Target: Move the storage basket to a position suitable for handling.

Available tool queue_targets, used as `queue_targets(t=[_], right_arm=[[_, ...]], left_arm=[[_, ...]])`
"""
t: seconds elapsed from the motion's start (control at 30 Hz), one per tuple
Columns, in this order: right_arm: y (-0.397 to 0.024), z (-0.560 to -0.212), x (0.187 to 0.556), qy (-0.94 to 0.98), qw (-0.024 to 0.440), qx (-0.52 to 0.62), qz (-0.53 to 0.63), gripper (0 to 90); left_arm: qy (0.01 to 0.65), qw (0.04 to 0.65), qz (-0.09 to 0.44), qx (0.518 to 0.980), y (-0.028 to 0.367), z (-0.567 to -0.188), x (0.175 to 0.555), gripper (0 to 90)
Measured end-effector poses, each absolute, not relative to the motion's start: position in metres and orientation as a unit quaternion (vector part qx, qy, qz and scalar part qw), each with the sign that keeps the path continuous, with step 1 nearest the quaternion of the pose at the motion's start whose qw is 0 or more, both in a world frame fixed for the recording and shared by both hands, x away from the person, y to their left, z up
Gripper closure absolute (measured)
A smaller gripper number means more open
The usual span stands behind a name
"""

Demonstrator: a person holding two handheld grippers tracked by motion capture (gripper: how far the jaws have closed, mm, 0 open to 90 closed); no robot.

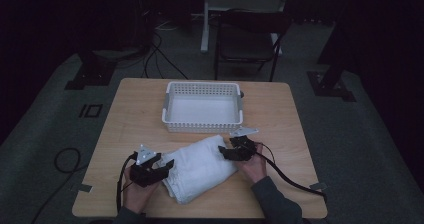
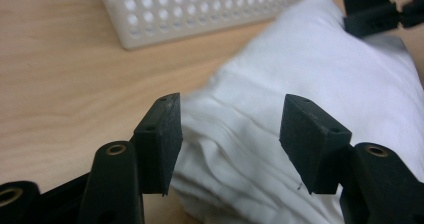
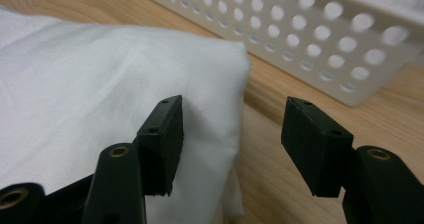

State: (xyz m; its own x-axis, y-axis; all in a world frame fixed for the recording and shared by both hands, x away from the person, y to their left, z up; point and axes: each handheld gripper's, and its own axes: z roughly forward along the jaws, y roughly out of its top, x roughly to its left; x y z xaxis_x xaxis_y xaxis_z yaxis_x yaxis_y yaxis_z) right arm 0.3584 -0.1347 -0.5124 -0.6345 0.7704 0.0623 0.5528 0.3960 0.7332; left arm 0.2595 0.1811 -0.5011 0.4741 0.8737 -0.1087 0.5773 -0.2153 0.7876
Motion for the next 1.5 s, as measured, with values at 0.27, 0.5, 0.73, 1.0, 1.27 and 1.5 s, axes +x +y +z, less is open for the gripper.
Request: queue_targets(t=[0.27,0.5,0.73,1.0,1.27,1.5], right_arm=[[-0.132,-0.518,0.358,0.827,0.14,0.401,0.368,43.3],[-0.13,-0.522,0.359,0.83,0.127,0.399,0.369,50.1],[-0.129,-0.524,0.359,0.835,0.113,0.391,0.37,62.6],[-0.13,-0.523,0.359,0.837,0.121,0.394,0.36,65.0],[-0.143,-0.524,0.358,0.827,0.117,0.411,0.365,63.9],[-0.151,-0.524,0.355,0.823,0.125,0.42,0.363,61.3]], left_arm=[[0.475,0.369,0.2,0.773,0.174,-0.512,0.256,43.9],[0.481,0.36,0.19,0.777,0.173,-0.522,0.261,46.8],[0.478,0.362,0.185,0.779,0.172,-0.527,0.269,50.8],[0.469,0.363,0.188,0.783,0.169,-0.528,0.28,52.1],[0.464,0.37,0.186,0.783,0.163,-0.529,0.3,52.8],[0.464,0.372,0.192,0.781,0.156,-0.529,0.317,53.4]])
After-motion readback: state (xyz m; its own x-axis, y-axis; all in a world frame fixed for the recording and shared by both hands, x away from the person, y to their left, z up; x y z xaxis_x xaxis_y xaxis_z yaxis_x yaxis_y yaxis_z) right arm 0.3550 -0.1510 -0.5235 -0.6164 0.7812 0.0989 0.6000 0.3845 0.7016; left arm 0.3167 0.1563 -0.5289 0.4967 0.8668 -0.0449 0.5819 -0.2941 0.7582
